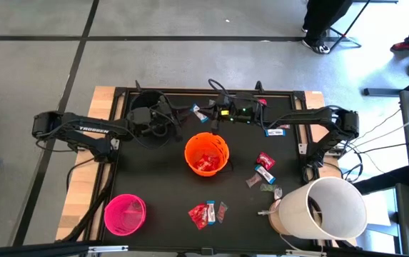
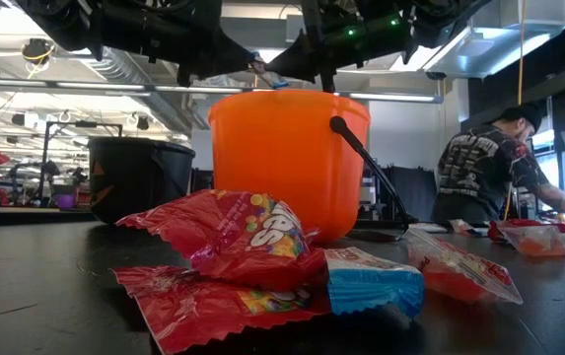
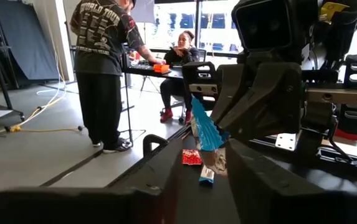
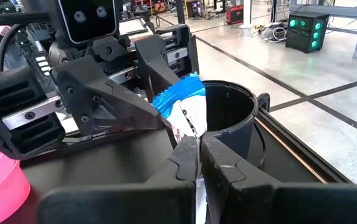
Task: Sort candy
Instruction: Put the white chocolate into the black bucket
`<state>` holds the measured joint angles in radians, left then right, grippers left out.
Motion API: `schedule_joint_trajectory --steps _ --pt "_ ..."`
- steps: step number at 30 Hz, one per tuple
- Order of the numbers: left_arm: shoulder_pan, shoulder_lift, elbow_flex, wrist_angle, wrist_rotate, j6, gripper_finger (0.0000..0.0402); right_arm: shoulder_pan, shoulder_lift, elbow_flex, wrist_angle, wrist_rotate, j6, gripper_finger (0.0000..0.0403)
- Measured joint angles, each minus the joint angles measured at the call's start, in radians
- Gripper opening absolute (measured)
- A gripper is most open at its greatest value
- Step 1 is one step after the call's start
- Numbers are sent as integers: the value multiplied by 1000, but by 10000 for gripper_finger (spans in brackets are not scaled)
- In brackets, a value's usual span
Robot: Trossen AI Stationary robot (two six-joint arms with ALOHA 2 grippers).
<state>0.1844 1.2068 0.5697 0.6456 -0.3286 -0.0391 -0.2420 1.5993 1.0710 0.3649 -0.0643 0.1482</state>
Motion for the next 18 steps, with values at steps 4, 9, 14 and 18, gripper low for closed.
schedule_joint_trajectory --steps 4,9,14,18 --pt "0 0 0 0 10 0 74 0 0 0 -17 0 0 8" --pt "0 -1 0 0 31 -1 31 0 0 0 -26 0 0 8" --pt "0 -1 0 -1 32 0 3 0 0 0 -26 -11 0 8" --pt "0 -1 0 -4 28 19 0 0 0 0 -27 -15 0 8"
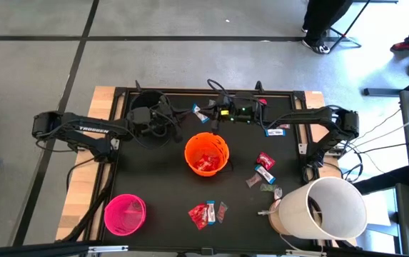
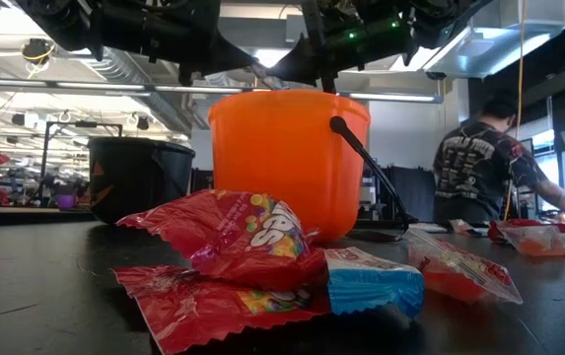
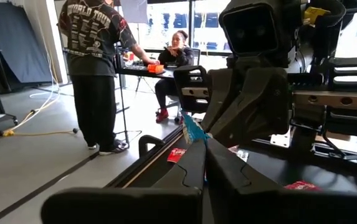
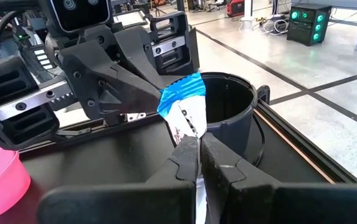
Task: Sort candy
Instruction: Put the white chocolate into the black bucket
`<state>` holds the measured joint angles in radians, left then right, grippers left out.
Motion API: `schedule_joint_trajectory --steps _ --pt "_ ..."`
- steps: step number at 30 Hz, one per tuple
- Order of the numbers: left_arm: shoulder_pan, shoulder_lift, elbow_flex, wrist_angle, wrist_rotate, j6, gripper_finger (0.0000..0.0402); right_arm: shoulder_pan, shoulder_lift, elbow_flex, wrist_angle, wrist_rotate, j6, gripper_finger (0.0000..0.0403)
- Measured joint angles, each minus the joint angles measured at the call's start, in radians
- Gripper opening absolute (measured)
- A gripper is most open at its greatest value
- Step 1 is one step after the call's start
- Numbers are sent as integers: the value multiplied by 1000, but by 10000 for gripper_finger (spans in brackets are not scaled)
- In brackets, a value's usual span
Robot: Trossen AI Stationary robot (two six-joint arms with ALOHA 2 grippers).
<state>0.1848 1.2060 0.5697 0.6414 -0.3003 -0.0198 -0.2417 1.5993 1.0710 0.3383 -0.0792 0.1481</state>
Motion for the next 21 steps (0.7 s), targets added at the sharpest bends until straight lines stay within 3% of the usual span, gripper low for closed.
schedule_joint_trajectory --steps 6,15,21 --pt "0 0 0 -6 -26 28 0 0 0 0 -7 -1 -27 30" --pt "13 -17 0 -89 -93 34 0 -1 0 0 -27 26 -51 178" --pt "13 -75 0 -181 -163 80 0 -1 -1 0 -32 50 -51 232"
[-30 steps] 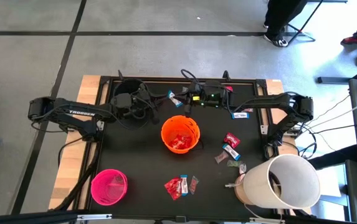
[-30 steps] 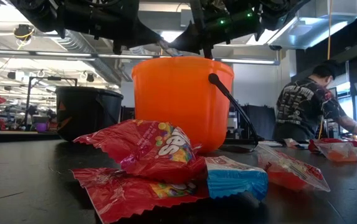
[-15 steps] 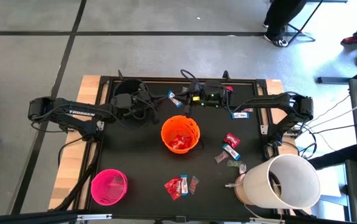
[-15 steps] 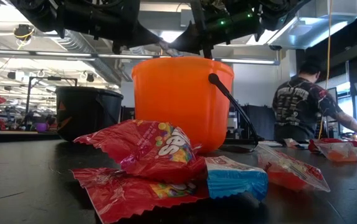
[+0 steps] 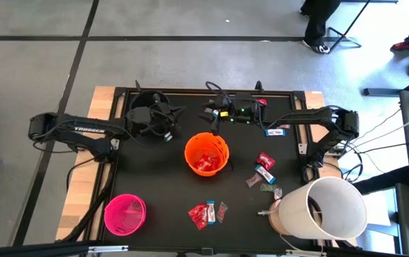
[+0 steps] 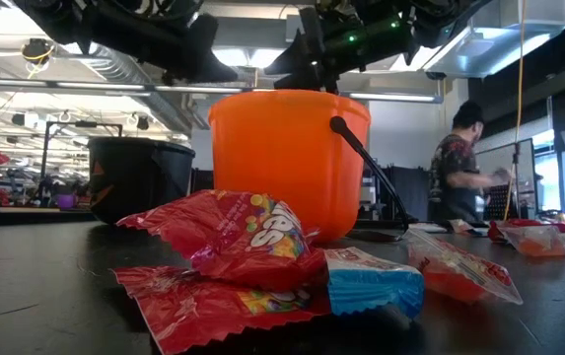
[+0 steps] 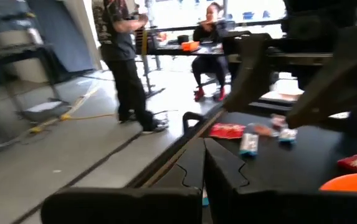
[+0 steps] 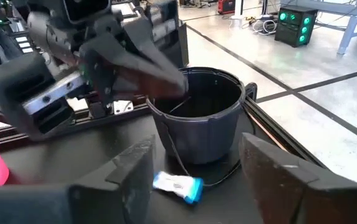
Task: Sort candy
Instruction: Put the white chocolate into the black bucket
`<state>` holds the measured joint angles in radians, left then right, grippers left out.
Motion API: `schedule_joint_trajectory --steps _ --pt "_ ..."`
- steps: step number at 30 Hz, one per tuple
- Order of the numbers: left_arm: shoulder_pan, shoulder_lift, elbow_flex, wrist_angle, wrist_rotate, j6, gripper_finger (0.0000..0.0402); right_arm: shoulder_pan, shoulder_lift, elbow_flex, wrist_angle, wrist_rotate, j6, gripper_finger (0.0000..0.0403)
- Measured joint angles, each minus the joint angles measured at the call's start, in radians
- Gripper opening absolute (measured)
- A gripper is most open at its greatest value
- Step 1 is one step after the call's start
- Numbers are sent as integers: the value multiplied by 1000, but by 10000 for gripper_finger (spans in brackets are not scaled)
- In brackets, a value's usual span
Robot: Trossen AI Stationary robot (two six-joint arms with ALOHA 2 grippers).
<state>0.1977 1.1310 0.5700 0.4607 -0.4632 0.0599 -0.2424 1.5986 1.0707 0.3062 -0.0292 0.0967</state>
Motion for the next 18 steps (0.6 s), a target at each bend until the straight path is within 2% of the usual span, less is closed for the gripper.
schedule_joint_trajectory --steps 4,10,13,18 --pt "1 -97 0 -108 -36 8 0 0 0 0 -27 0 -1 238" --pt "1 -212 1 -345 133 -116 0 0 0 0 -36 0 -27 238" --pt "-9 -213 1 -466 226 -186 0 0 0 0 -35 2 -27 239" --pt "-45 -161 0 -610 264 -283 0 0 0 0 -34 20 -29 239"
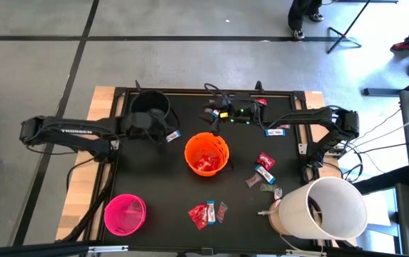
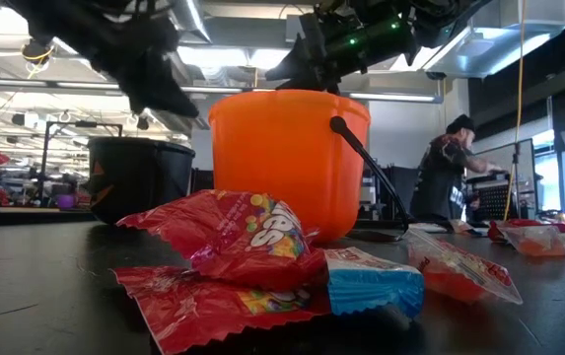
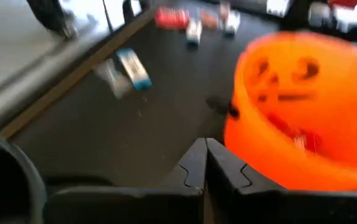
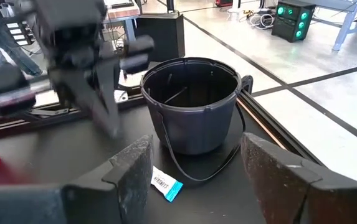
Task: Sort candy
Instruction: Put the white chocolate into the black bucket
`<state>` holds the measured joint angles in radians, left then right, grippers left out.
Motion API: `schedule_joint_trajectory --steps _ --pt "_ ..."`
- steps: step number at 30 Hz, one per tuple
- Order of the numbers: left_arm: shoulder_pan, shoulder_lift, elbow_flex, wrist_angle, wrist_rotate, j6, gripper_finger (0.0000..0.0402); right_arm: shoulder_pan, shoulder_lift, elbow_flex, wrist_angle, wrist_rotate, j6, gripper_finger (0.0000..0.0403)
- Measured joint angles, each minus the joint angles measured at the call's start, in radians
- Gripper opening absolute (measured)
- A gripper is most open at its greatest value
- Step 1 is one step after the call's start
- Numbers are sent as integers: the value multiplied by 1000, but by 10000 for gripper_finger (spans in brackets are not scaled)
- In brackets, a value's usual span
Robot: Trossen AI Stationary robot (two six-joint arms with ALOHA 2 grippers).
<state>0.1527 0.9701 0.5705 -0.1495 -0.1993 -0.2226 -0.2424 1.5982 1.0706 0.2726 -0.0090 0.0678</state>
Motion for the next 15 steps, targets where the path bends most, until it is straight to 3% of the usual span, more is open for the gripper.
schedule_joint_trajectory --steps 5,10,15 --pt "-34 69 0 -26 54 -31 32 0 0 0 0 0 -2 239" --pt "-70 125 0 -53 -21 -34 96 0 0 0 -9 0 -2 239" --pt "-73 186 0 -58 15 -75 148 0 0 0 -29 0 -7 239"
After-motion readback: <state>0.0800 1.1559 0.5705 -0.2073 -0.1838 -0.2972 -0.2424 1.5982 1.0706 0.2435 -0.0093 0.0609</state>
